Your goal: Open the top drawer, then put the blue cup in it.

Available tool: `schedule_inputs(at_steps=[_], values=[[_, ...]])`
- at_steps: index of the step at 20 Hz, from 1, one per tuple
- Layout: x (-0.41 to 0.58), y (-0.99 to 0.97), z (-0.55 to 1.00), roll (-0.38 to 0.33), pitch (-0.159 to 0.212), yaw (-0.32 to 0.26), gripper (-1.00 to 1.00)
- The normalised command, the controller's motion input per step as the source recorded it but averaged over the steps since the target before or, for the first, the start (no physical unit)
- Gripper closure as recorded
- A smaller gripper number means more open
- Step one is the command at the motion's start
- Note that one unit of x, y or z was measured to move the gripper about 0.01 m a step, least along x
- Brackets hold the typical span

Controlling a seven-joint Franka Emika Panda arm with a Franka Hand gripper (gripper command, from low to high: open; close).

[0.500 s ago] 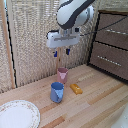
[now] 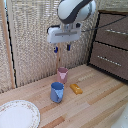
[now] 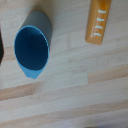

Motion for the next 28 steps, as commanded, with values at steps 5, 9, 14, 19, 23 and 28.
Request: schedule_inputs(at_steps=[5, 9, 14, 19, 23, 28], values=[[-0.011, -0.23, 0.44, -0.222, -0.019, 0.074, -1.0], [-0.066, -0.21, 0.07, -0.35, 0.0, 0.087, -1.0], [-0.097, -0.23, 0.0, -0.373, 0.0, 0.084, -1.0], [-0.09, -0.21, 0.0, -0.375, 0.0, 0.082, -1.0], [-0.051, -0.19, 0.0, -0.375, 0.0, 0.088, -1.0], [-0.05, -0.18, 0.0, -0.375, -0.015, 0.108, -1.0]])
